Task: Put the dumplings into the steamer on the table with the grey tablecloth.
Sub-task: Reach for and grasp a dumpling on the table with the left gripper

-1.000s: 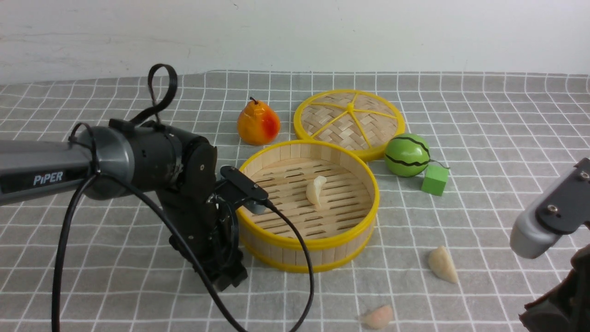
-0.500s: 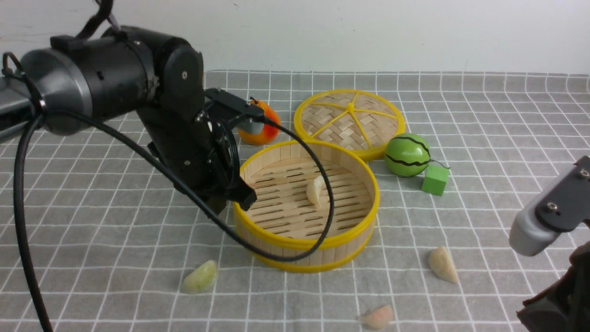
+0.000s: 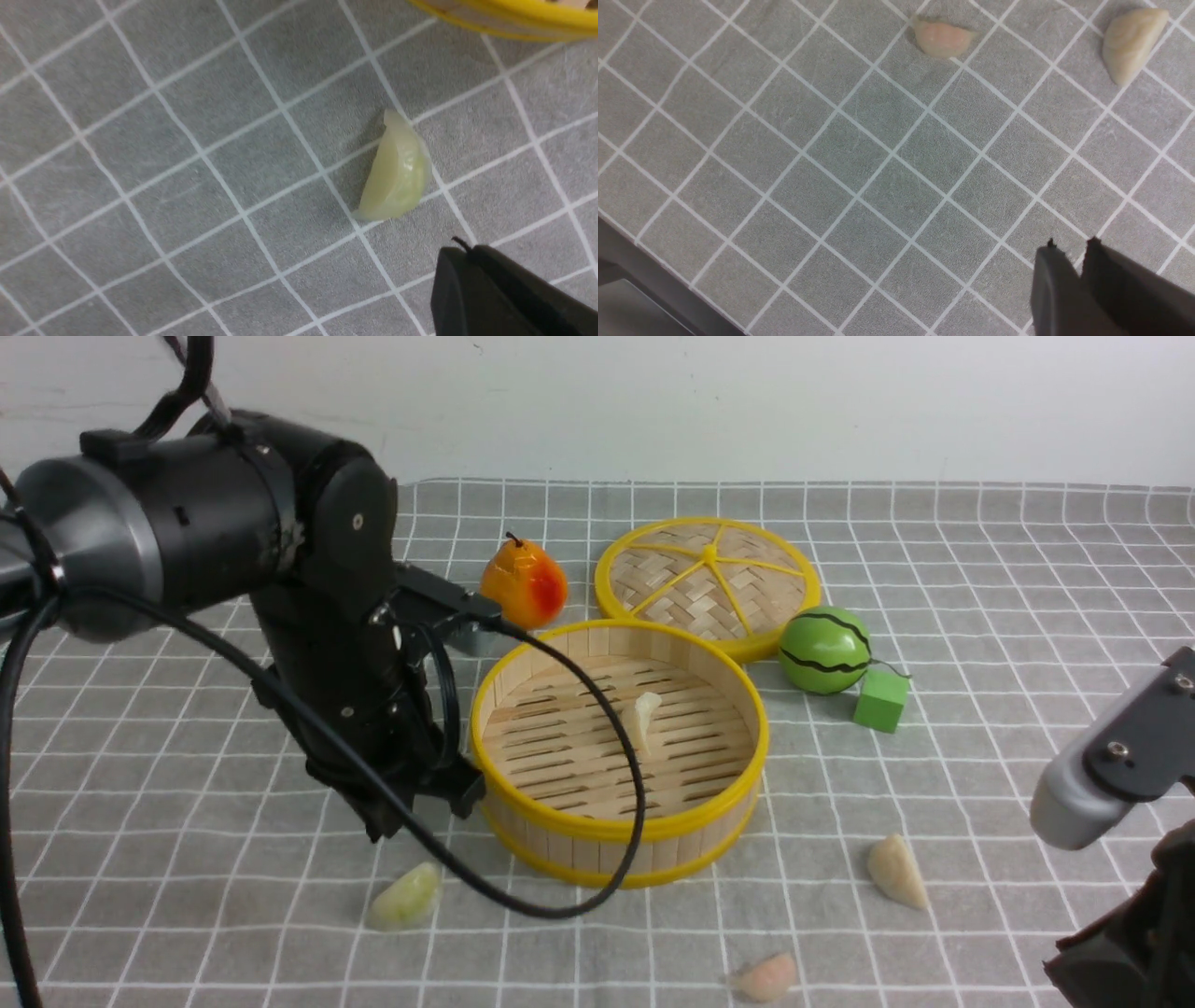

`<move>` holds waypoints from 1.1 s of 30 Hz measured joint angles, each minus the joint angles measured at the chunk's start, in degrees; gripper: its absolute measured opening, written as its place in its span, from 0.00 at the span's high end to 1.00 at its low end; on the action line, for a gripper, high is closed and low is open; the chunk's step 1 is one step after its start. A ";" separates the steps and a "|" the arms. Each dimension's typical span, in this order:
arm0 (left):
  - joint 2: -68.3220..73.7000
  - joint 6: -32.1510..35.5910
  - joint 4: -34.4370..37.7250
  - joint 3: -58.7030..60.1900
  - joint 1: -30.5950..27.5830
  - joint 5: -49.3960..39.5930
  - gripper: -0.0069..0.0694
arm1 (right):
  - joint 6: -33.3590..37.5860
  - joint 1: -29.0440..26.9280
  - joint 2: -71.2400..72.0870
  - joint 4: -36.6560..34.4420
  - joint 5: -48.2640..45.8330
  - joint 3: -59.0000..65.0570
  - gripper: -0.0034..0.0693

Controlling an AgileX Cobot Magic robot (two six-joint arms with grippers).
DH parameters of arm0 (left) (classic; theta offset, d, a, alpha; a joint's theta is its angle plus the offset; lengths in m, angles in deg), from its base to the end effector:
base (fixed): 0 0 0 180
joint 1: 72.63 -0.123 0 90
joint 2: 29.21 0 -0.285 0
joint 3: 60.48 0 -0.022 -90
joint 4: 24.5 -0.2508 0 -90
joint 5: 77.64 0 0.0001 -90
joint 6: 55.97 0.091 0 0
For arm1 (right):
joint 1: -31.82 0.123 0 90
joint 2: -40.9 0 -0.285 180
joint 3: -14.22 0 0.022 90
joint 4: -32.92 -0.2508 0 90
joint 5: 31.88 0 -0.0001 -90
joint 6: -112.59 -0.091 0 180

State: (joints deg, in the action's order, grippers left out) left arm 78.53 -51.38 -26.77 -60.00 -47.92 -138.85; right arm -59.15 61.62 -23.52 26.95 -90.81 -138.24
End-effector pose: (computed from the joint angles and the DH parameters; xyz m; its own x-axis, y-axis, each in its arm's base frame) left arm 0.3180 -0.1428 0.2475 -0.8478 0.4991 -0.1795 0.4984 0.8654 0.0522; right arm 0.1457 0.0928 0.3143 -0.7060 -0.5078 -0.4936 -0.5988 0.8002 0.0334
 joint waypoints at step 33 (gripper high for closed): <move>10.61 -4.59 1.84 4.71 -2.14 12.20 0.61 | 0.00 0.00 -2.14 0.00 1.71 0.00 0.80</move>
State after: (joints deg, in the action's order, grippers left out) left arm 89.14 -55.97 -24.93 -55.29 -50.07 -126.65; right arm -59.15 61.62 -25.66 26.95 -89.09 -138.24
